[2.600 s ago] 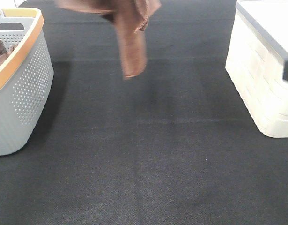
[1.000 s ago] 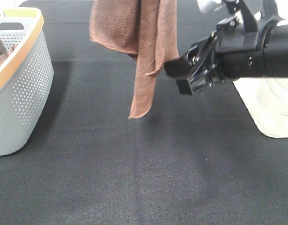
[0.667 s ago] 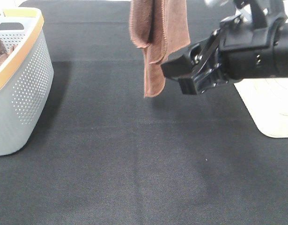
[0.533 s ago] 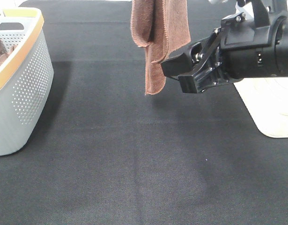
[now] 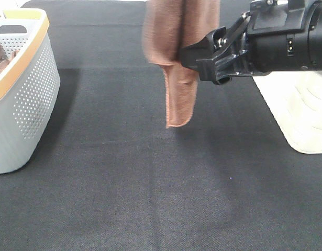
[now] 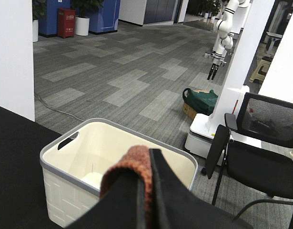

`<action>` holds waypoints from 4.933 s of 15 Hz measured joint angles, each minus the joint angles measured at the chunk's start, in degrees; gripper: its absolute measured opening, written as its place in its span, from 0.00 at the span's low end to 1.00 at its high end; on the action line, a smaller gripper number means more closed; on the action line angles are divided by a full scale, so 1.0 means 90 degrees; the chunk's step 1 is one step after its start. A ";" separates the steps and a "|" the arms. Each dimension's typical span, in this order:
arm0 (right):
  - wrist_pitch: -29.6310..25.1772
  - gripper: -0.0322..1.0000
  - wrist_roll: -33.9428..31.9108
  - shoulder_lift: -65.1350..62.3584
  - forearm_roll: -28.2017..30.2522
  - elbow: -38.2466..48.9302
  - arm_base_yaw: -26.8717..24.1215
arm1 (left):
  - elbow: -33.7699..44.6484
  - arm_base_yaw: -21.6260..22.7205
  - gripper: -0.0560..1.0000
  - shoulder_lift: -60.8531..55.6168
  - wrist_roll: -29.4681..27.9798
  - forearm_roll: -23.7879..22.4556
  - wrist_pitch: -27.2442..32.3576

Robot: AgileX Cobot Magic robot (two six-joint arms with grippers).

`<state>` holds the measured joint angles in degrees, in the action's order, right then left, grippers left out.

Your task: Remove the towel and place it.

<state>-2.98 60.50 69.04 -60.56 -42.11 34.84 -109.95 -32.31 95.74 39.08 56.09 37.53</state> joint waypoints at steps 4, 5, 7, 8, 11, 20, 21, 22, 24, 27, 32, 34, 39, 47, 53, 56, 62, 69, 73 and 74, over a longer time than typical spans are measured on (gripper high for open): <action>0.0045 0.63 0.0000 0.0000 0.0000 0.0000 0.0000 | 0.0000 -0.0019 0.05 0.0013 0.0025 -0.0102 -0.0013; 0.0115 0.63 0.0000 0.0000 0.0000 0.0000 0.0000 | 0.0000 -0.0019 0.05 0.0013 0.0025 -0.0089 -0.0013; 0.0427 0.63 -0.0006 0.0006 0.0000 0.0000 0.0000 | 0.0000 -0.0019 0.05 0.0013 0.0025 -0.0089 -0.0006; 0.0547 0.63 -0.0006 0.0032 0.0000 0.0000 0.0000 | 0.0000 -0.0019 0.05 0.0013 0.0025 -0.0076 -0.0006; 0.0605 0.58 -0.0006 0.0376 0.0000 0.0000 0.0000 | 0.0000 -0.0019 0.05 0.0013 0.0025 -0.0045 -0.0006; 0.0535 0.03 -0.0178 0.0420 -0.0127 0.0000 0.0000 | 0.0000 -0.0019 0.05 0.0013 -0.0083 -0.0153 0.0006; 0.0331 0.03 -0.0229 0.0420 -0.0146 0.0000 0.0000 | 0.0000 -0.0019 0.05 0.0013 -0.0261 -0.0388 0.0006; 0.0038 0.03 -0.0236 0.0420 -0.0146 0.0000 0.0000 | 0.0000 -0.0019 0.05 0.0013 -0.0586 -0.0828 0.0013; -0.0579 0.03 -0.0331 0.0420 -0.0140 0.0000 0.0000 | 0.0000 -0.0019 0.05 0.0013 -0.1490 -0.2018 0.0140; -0.1502 0.03 -0.1655 0.0420 0.0649 -0.0013 0.0000 | 0.0000 -0.0019 0.05 0.0013 -0.3196 -0.4393 0.1324; -0.3820 0.03 -0.5857 0.0427 0.5290 -0.1311 0.0000 | 0.0000 -0.0019 0.05 0.0013 -0.3750 -0.5513 0.2846; -0.4545 0.03 -0.7238 0.0427 0.7461 -0.2005 0.0000 | 0.0000 -0.0019 0.05 0.0013 -0.3750 -0.5825 0.3240; -0.4596 0.03 -0.7799 0.0917 0.9282 -0.2674 0.0000 | -0.0006 -0.0019 0.05 0.0255 -0.3769 -0.6296 0.3323; -0.3355 0.03 -0.9231 0.2884 1.3318 -0.4514 -0.0057 | -0.0006 -0.0019 0.05 0.1203 -0.4170 -0.8518 0.0554; -0.1439 0.03 -1.0772 0.3998 1.3993 -0.5367 -0.1292 | -0.0006 0.0637 0.05 0.1916 -0.5131 -0.9377 -0.1980; -0.0815 0.03 -1.1217 0.4431 1.3700 -0.5386 -0.1617 | -0.0006 0.0987 0.05 0.2559 -0.5577 -0.9377 -0.2979; -0.1974 0.03 -1.0390 0.4603 1.1084 -0.5386 -0.1598 | 0.0025 0.0688 0.05 0.2814 -0.5717 -0.9021 -0.0700; -0.4781 0.03 -0.6812 0.4603 0.7213 -0.5386 -0.1585 | 0.0025 0.0668 0.05 0.2814 -0.4520 -0.6825 0.2725; -0.5768 0.03 -0.6595 0.4603 0.6799 -0.5386 -0.1585 | 0.0070 0.0668 0.05 0.2814 -0.4342 -0.6417 0.3400; -0.5946 0.03 -0.6494 0.4603 0.6691 -0.5386 -0.1585 | 0.0229 0.0668 0.05 0.2807 -0.4304 -0.6309 0.3438</action>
<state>-56.49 2.06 110.47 -0.34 -90.58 20.57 -107.89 -26.30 121.01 0.34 -0.69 68.47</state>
